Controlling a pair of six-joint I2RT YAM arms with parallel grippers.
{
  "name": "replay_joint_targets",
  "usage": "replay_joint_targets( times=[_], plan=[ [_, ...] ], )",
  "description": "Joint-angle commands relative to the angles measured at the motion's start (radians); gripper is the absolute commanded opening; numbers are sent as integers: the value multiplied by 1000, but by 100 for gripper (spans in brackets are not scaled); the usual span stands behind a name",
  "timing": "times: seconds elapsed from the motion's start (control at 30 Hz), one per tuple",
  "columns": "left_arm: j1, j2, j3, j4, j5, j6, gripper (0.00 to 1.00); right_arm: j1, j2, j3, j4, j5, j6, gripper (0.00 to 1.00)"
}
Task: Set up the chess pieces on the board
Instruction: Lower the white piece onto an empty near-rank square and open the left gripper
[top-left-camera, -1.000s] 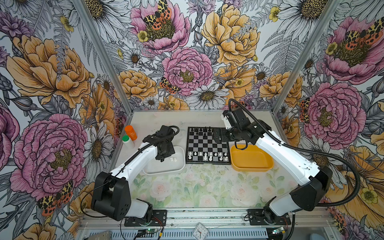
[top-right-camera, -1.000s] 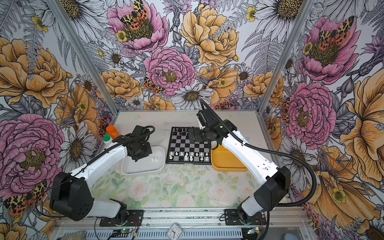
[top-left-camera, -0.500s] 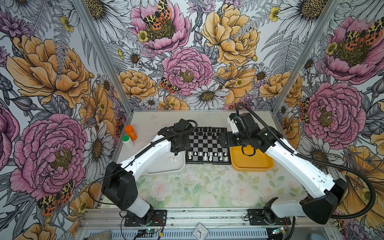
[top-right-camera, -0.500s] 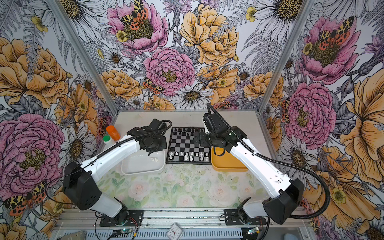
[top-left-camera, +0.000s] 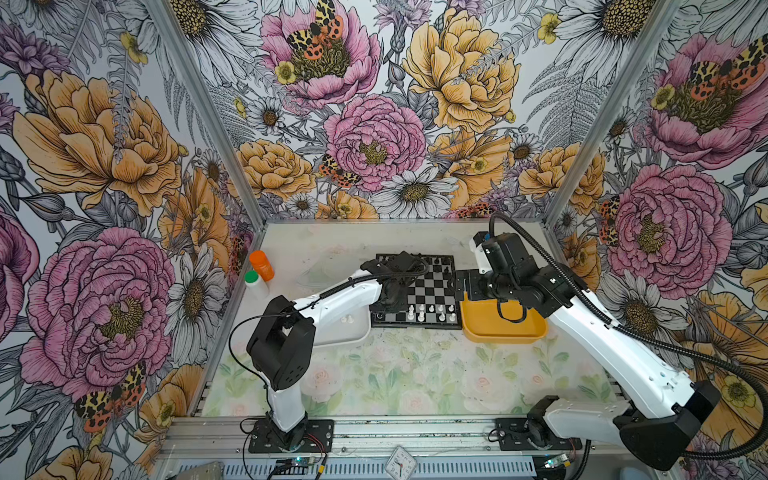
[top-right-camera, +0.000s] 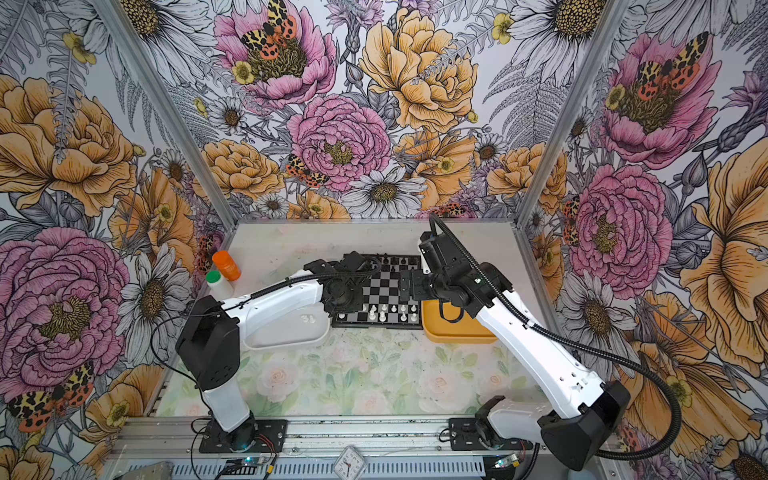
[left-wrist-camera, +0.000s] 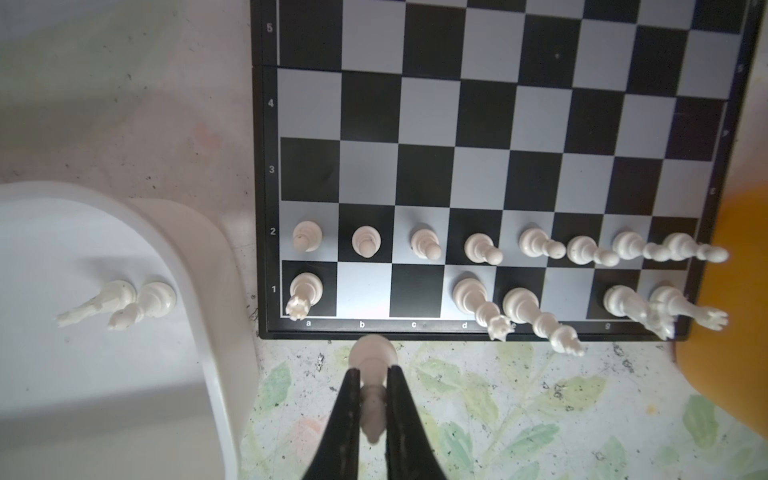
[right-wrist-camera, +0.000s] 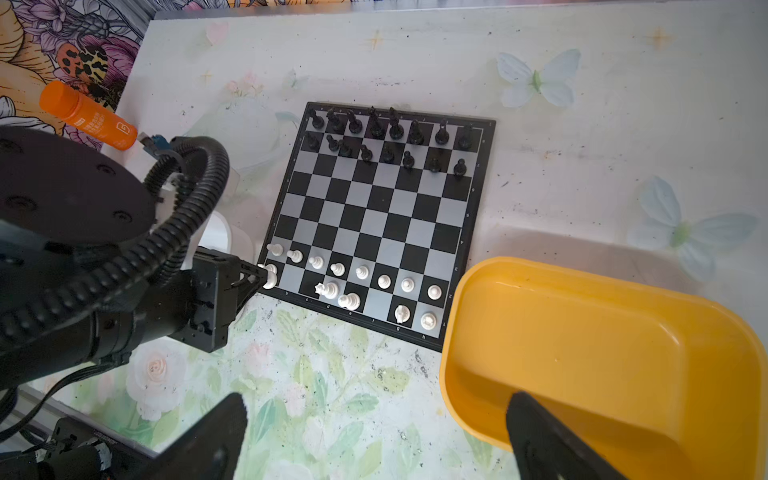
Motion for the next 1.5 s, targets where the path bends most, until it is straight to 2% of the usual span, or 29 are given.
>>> replay_joint_targets(
  times=[0.0,0.57,1.17,1.33,1.47],
  plan=[
    [-12,45,31,38,19,-12,8,-11,-33,-8,-20,22,5,100],
    [-31,147,91,51,40,-8,8,-51,-47,-5,-52,16,-24,100],
    [-28,171,101,50,55,3,11,-67,-63,-24,-55,16,-12,100],
    [-28,171,99,50,54,5,18,-69,-70,-28,-55,20,-6,100],
    [-28,161,99,48,45,3,32,-69,-73,-33,-55,26,-2,100]
  ],
)
